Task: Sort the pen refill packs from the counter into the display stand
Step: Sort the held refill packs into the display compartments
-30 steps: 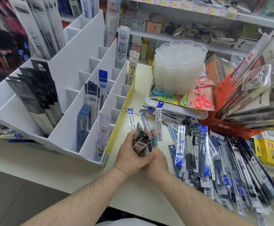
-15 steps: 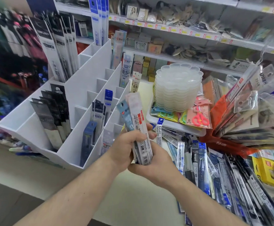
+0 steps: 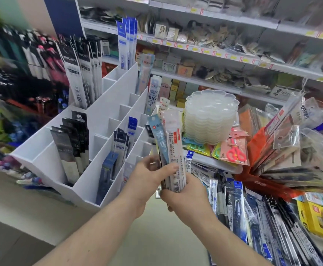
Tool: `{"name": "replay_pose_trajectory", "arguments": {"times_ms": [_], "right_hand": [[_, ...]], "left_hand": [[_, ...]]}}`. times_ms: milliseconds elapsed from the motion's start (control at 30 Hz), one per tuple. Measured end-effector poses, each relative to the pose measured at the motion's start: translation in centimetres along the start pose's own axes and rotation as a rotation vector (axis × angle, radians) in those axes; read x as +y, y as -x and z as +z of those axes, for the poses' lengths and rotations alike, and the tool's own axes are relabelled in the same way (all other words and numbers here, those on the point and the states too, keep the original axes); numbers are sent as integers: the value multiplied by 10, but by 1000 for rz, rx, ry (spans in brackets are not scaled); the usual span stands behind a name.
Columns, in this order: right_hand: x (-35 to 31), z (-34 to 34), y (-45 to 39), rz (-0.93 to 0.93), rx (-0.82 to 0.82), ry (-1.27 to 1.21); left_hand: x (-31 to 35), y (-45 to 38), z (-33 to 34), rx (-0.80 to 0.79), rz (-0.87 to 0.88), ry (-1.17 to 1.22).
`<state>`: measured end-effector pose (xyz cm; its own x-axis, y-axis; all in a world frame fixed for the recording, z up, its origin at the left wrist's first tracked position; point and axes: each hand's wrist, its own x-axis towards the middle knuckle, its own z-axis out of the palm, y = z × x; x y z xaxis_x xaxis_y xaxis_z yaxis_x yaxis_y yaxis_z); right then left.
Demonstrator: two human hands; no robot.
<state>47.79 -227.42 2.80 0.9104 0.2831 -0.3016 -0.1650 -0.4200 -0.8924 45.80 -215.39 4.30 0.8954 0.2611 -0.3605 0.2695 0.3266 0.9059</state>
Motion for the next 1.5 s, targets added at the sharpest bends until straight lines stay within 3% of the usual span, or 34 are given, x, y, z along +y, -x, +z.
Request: {"name": "replay_pose_trajectory", "arguments": {"times_ms": [200,433,600,767,867,1000,1133,1267,1367,1500], "right_hand": [[-3,1,4,-6,-112,6],[-17,-38,2,76,-464,250],[-34,-50,-12,-53,-1,72],[-45,-28,-8,-132,-35,-7],[-43,-30,-6,-193,40,-71],[-44,-34,-3,-122,181,-302],[-48,-30,-1,-102,172,-246],[-49,-18,0,67,-3,-269],[-50,-13,5,13,-107,-324],[-48,-13,10,-45,-103,-440]], "left_hand": [[-2,6,11,23,-44,151],[6,6,0,-56,-95,168],[8,4,-6,-128,-41,73],[4,4,-2,-200,8,-39],[6,6,-8,-276,-4,41],[6,1,-12,-136,-60,166],[5,0,-9,-89,4,93],[5,9,-2,-203,48,23],[3,10,-2,-226,102,-4],[3,9,-6,-169,148,16]]}}
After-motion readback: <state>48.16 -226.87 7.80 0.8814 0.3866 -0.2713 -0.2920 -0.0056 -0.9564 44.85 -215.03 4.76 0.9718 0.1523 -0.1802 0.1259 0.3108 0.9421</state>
